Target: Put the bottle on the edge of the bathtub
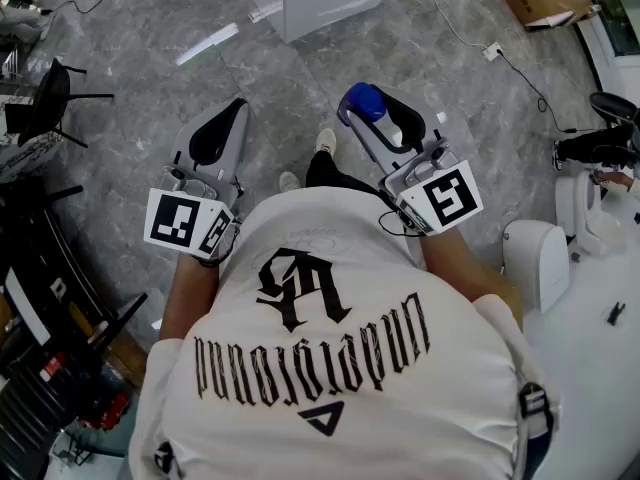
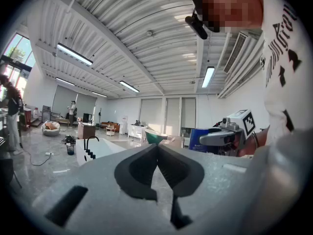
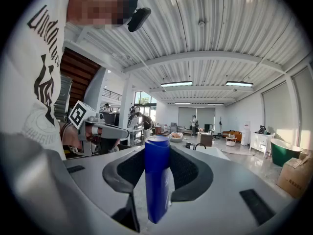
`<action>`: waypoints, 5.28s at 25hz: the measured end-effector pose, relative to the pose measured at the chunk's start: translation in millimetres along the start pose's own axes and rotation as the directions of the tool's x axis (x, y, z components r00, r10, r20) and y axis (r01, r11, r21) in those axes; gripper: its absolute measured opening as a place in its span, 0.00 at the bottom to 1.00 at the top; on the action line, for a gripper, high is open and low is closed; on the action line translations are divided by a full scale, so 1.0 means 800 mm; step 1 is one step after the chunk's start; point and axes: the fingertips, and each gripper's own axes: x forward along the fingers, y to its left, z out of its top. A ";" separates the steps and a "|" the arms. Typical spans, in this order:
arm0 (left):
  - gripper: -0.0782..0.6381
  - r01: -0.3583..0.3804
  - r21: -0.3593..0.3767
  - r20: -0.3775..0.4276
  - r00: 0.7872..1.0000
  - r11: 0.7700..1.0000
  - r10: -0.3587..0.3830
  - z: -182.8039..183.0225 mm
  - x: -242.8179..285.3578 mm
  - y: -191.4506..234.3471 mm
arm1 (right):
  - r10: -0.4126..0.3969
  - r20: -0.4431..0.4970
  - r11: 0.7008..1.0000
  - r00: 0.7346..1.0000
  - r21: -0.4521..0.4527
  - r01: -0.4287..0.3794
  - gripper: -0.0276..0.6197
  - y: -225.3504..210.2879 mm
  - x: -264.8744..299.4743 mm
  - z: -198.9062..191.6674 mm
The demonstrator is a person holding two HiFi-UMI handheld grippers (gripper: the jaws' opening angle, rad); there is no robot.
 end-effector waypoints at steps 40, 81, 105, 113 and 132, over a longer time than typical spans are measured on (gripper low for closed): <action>0.13 -0.104 0.005 -0.072 0.992 0.995 0.104 -0.001 0.293 0.082 | 0.061 0.002 0.998 0.998 0.009 -0.061 0.28 -0.322 0.097 -0.044; 0.13 -0.009 -0.069 0.018 1.000 0.998 0.010 0.058 0.322 0.419 | -0.054 -0.024 0.998 0.998 -0.031 0.054 0.28 -0.347 0.417 0.035; 0.13 -0.117 -0.085 -0.045 0.993 0.989 0.113 0.036 0.381 0.537 | 0.074 -0.059 0.997 0.995 0.002 -0.074 0.28 -0.416 0.563 0.007; 0.13 -0.151 -0.095 -0.086 0.986 0.984 0.143 0.017 0.434 0.571 | 0.125 -0.104 0.992 0.987 0.036 -0.121 0.28 -0.463 0.612 -0.024; 0.13 -0.248 -0.154 -0.225 0.951 0.956 0.211 -0.067 0.538 0.645 | 0.281 -0.277 0.960 0.919 0.079 -0.270 0.28 -0.538 0.729 -0.153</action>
